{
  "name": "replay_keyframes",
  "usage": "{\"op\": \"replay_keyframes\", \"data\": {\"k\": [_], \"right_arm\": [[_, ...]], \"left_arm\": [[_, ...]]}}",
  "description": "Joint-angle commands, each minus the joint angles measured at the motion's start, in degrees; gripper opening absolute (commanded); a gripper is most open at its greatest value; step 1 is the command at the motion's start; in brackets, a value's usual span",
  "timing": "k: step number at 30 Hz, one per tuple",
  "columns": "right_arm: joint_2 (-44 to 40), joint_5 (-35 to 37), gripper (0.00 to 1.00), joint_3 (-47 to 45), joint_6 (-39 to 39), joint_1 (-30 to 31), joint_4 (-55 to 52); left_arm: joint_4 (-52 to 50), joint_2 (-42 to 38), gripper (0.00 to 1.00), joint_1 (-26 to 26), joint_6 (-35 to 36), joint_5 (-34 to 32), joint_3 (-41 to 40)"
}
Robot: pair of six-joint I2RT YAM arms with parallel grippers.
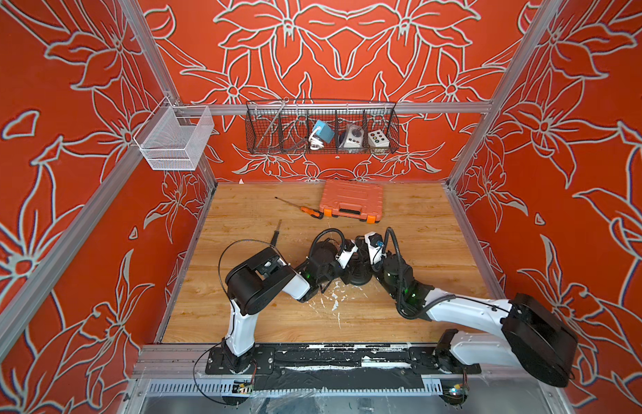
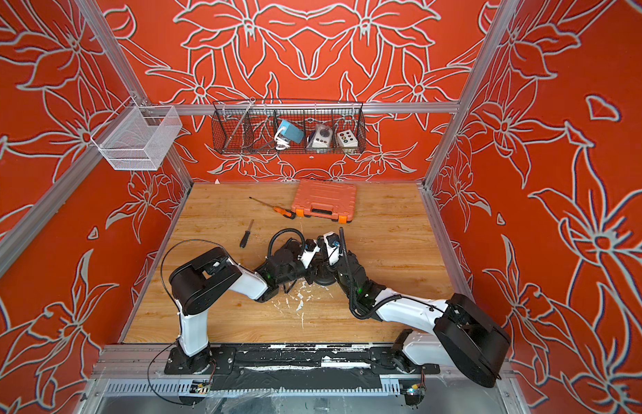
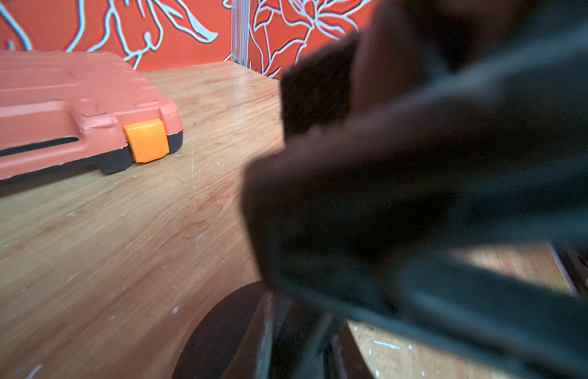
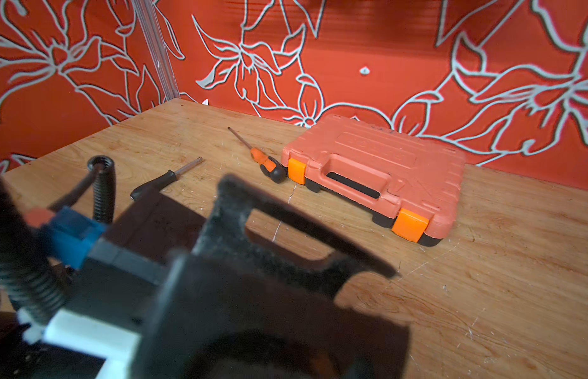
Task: Assemble a microphone stand
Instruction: Screw the microphone stand pole into the microphone stand base.
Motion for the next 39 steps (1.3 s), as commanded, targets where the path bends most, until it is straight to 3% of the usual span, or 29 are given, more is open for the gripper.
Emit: {"op": "replay_keyframes", "data": {"k": [1, 3, 8, 12, 22, 33, 39], "right_arm": [[-1.3, -7.21, 0.03, -3.58, -2.69, 0.61, -10.78], [-2.73, -9.0, 0.1, -3.1, -4.92, 0.08, -13.99], [-6.42, -16.81, 0.46, -3.42, -9.43, -2.39, -18.13], [-10.39, -23.21, 0.64, -4.27, -10.21, -6.27, -19.62], [-17.72, -43.37, 0.63, -2.74, -16.29, -17.94, -25.75], [-13.32, -61.75, 0.59, 1.54, -18.02, -30.21, -26.93], [-7.3, -67.31, 0.56, 6.21, -18.88, -33.15, -28.84]], "left_arm": [[2.39, 2.28, 0.1, 0.55, -0.62, -2.99, 0.67], [2.02, 2.62, 0.08, 0.52, -0.08, -3.01, 0.24], [0.36, 2.68, 0.02, 0.27, 0.57, -3.06, -1.06], [-1.96, 2.5, 0.01, -0.17, 1.05, -3.46, -1.38], [-10.02, 1.22, 0.0, -2.1, 3.47, -4.68, -0.89], [-12.66, 2.57, 0.0, -5.35, 6.82, -7.67, -0.15], [-11.75, 4.12, 0.0, -6.19, 7.29, -7.44, -0.04]]}}
